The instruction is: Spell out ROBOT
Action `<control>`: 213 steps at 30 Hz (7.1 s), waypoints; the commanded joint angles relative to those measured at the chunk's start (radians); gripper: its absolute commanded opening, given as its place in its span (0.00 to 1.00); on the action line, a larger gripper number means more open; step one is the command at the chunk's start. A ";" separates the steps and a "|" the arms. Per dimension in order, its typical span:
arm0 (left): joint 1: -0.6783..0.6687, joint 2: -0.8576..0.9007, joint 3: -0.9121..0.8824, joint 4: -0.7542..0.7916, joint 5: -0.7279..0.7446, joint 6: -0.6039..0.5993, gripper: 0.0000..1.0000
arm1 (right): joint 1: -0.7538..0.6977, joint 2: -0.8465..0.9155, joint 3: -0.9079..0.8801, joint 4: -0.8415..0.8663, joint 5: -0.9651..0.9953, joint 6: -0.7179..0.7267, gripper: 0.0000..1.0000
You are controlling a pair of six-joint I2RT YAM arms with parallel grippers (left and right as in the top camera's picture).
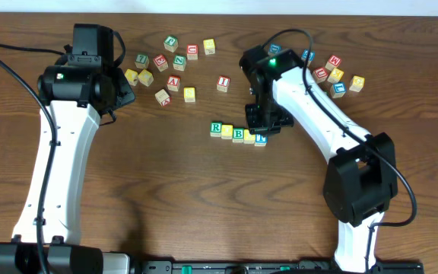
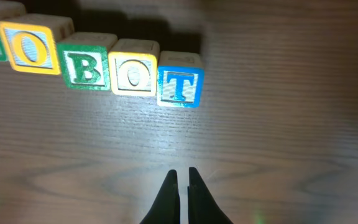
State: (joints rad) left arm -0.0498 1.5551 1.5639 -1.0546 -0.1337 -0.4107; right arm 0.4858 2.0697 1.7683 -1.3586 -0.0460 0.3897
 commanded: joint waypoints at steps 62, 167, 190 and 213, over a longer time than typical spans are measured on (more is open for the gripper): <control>-0.002 0.027 -0.009 0.002 -0.005 0.006 0.49 | 0.038 0.005 -0.324 0.437 -0.062 0.042 0.01; -0.002 0.059 -0.010 0.002 -0.005 0.006 0.49 | 0.010 -0.055 -0.391 0.462 0.067 0.088 0.01; -0.002 0.059 -0.010 0.001 -0.005 0.006 0.49 | 0.000 -0.061 -0.377 0.502 0.065 0.072 0.01; -0.018 0.059 -0.021 0.003 0.047 0.006 0.49 | -0.098 -0.143 -0.259 0.475 0.008 0.071 0.01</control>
State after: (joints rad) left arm -0.0555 1.6085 1.5635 -1.0485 -0.0971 -0.4107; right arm 0.3885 1.9362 1.4998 -0.9165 -0.0044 0.4751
